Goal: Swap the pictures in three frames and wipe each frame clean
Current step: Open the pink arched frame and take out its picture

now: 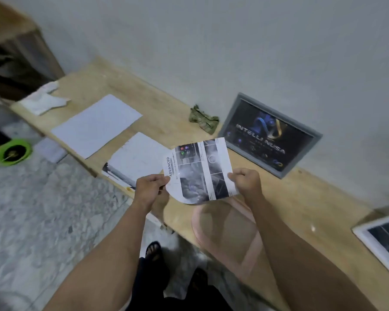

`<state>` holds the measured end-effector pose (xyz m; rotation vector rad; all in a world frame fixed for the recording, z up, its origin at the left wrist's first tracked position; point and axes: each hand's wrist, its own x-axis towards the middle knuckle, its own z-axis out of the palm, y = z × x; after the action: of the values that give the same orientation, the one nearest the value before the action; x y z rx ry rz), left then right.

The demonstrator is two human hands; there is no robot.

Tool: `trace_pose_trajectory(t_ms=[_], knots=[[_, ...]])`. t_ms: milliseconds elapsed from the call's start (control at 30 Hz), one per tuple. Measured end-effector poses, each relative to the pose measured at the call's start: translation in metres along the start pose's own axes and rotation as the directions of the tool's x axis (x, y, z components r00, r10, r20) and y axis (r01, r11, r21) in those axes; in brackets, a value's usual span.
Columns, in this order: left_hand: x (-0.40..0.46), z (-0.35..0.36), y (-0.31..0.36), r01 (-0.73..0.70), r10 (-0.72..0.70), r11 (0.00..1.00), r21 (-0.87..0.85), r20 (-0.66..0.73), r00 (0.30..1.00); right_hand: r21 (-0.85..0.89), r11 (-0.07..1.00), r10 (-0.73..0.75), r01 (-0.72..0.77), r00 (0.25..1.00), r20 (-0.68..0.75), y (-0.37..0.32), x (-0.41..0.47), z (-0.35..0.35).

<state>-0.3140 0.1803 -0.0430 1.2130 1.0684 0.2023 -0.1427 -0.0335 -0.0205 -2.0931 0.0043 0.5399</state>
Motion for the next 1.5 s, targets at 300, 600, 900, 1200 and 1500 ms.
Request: trace_pose_trajectory(t_ms=[300,600,900,1200,1500], knots=[[0.092,-0.13,0.051,-0.047,0.026,0.997,-0.068,-0.289,0.957,-0.145,0.972,-0.147,0.184,0.961,0.236,-0.144,0.078,0.177],[0.211,-0.226,0.069,0.1,-0.11,0.994,-0.046,-0.463,0.879,-0.259,0.929,-0.169,0.263,0.927,0.335,-0.217,0.149,0.358],[0.246,-0.244,0.068,0.196,-0.2,0.979,-0.063,-0.519,0.831,-0.385,0.85,-0.209,0.36,0.901,0.38,-0.226,0.18,0.422],[0.219,-0.224,0.069,0.224,-0.176,0.974,0.02,-0.548,0.818,-0.463,0.8,-0.195,0.382,0.895,0.401,-0.21,0.161,0.397],[0.146,-0.168,0.04,0.402,-0.305,0.865,0.299,-0.322,0.896,-0.648,0.681,-0.071,0.342,0.911,0.406,-0.14,0.123,0.301]])
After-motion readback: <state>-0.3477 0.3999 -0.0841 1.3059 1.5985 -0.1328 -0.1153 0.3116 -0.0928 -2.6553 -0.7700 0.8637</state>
